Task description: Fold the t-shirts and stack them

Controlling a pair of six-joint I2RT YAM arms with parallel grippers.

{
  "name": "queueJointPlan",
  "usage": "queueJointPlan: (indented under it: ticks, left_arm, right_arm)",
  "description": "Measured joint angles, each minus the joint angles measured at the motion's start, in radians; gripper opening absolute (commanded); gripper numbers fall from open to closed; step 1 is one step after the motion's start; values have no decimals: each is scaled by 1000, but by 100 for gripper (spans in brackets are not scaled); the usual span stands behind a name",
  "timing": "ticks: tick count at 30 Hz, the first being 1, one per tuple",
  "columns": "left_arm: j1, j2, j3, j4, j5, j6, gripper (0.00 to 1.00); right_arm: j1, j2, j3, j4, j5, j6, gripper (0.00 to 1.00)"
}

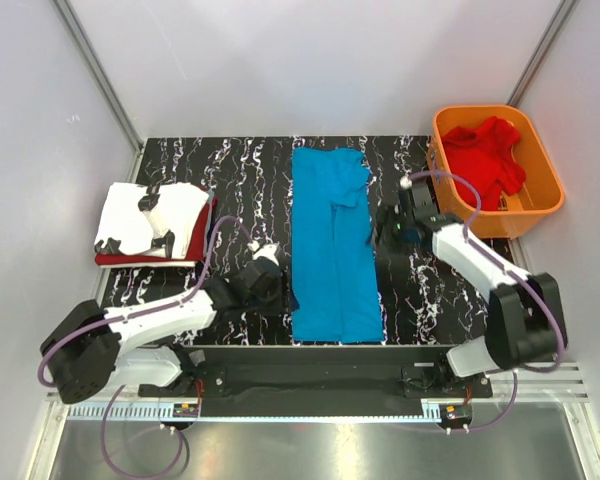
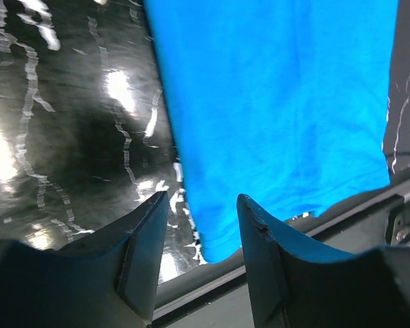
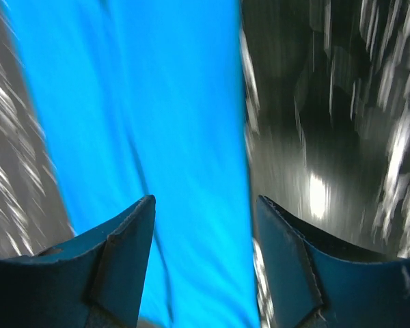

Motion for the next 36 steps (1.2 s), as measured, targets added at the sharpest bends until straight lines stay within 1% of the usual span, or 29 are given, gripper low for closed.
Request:
queueJointPlan:
  ticks: [3,6,8,10,11,13,18,19,22,30,33,36]
  left_arm:
    - [-35,27,-2,14,2,-10,49]
    - [-90,32,-29,34,-9,-37,49]
    - [-122,30,-62,50,-12,-63,49]
    - [-145,29,-92,58,-19,-86,49]
    - [-159,26,-101,64,-26,-102,48]
    - [-180,16,-103,68,-39,-121,45]
    - [-207,5,-119,66,-53,-153,41]
    - [-207,-3,-125,66,-56,-159,39]
    - [-207,-19,-137,62,-60,-168,38]
    - [-209,-24,-144,64,-60,-180,36]
    - [-209,-25,-144,64,-60,-185,36]
    - [-209,-33,-144,68,-60,-186,36]
  right_arm:
    - [45,-103,-172,-49,-15,33,69]
    - [124,-193,-293,-125,-16,96,69]
    - [197,-274,-340,-169,-1,151,69]
    - [253,-363,-365,-205,11,194,65]
    - [274,-406,-375,-217,11,215,62]
    - [303,-463,-388,-227,21,258,60]
    - [354,-442,-417,-242,44,327,54]
    - [358,-438,-428,-246,45,337,54]
    - [367,-437,-448,-266,53,362,54]
    - [386,-441,-455,-274,74,402,52]
    - [400,-431,-455,-273,90,410,47]
    - [414,-428,-463,-269,98,421,47]
